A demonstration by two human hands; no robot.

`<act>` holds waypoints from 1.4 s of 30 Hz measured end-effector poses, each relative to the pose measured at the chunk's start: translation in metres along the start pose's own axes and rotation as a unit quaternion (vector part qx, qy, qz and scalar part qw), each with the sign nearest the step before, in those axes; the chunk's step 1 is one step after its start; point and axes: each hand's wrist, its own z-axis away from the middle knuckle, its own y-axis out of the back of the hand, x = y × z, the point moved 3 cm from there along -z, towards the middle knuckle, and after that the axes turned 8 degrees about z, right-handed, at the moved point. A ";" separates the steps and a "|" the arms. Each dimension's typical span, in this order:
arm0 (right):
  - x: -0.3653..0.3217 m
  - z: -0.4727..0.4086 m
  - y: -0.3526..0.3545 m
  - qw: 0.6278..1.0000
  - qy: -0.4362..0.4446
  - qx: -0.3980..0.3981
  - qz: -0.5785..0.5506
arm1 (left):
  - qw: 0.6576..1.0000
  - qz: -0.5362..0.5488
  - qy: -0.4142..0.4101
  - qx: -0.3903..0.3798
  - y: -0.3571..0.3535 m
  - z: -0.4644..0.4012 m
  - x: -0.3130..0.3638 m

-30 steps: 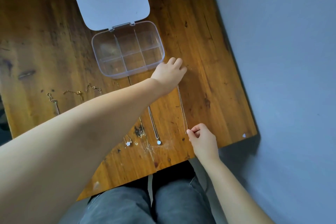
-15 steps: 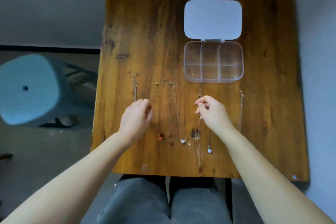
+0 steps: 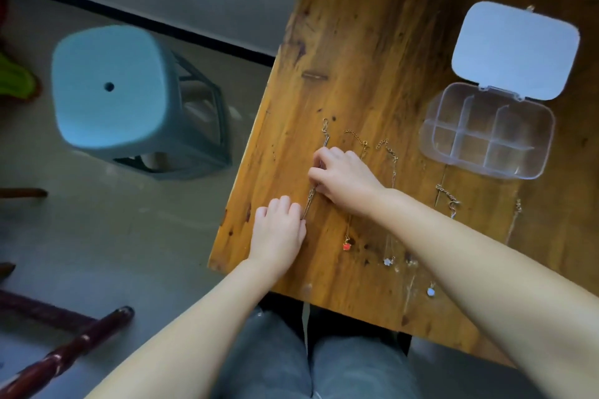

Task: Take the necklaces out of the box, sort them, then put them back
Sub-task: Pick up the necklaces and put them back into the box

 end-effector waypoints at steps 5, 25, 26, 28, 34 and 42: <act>0.002 0.002 -0.002 0.999 0.022 -0.012 -0.020 | 0.988 0.152 0.020 0.002 0.014 -0.006 -0.003; 0.155 0.131 0.089 0.419 -0.259 0.269 -0.828 | 0.898 0.425 -0.086 -0.079 0.044 -0.137 0.210; 0.164 0.132 0.090 0.442 -0.272 0.273 -0.810 | 0.905 0.410 -0.085 -0.077 0.042 -0.146 0.218; 0.180 0.128 0.088 0.479 -0.297 0.280 -0.777 | 0.914 0.392 -0.080 -0.066 0.037 -0.165 0.230; 0.214 0.101 0.063 0.477 -0.351 0.254 -0.765 | 0.960 0.270 -0.073 -0.002 0.023 -0.199 0.235; 0.220 0.095 0.035 0.583 -0.417 0.192 -0.670 | 0.990 0.079 -0.111 0.044 0.014 -0.203 0.220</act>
